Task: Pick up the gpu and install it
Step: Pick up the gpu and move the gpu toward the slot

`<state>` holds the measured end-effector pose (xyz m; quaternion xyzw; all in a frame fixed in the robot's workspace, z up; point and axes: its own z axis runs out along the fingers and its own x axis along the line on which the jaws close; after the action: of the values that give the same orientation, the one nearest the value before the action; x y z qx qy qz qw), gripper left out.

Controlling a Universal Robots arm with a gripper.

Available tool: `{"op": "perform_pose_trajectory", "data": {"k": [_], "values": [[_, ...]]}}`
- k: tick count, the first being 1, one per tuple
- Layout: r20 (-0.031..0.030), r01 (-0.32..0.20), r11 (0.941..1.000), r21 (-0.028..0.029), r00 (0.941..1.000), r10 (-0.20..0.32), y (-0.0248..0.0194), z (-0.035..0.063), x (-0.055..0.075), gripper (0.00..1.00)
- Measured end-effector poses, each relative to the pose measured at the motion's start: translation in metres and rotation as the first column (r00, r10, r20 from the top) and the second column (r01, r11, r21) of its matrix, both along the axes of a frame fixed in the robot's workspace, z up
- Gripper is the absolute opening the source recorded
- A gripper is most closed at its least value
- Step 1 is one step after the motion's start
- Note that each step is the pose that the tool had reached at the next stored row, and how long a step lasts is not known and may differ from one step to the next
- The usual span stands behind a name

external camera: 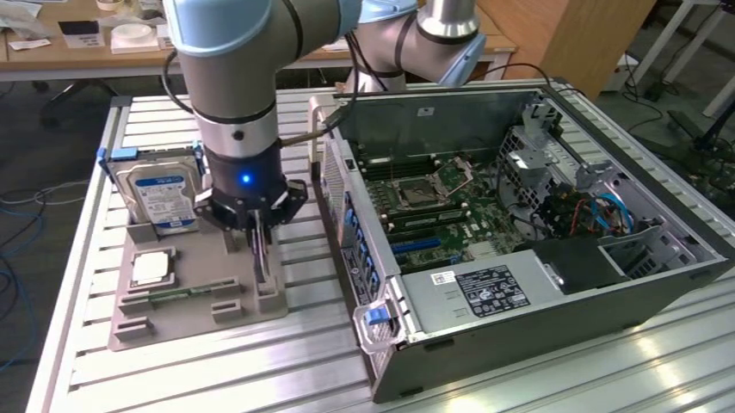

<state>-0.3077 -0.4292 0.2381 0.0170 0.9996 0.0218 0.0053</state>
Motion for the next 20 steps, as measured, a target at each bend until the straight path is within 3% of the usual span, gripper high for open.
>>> {"op": "perform_pose_trajectory", "data": {"k": [10,20], "values": [[0.0000,0.000,1.0000,0.0002,1.0000,0.000,0.0001,0.0311,0.000,0.28],[0.0000,0.000,1.0000,0.0002,1.0000,0.000,0.0000,0.0697,0.000,0.28]]}}
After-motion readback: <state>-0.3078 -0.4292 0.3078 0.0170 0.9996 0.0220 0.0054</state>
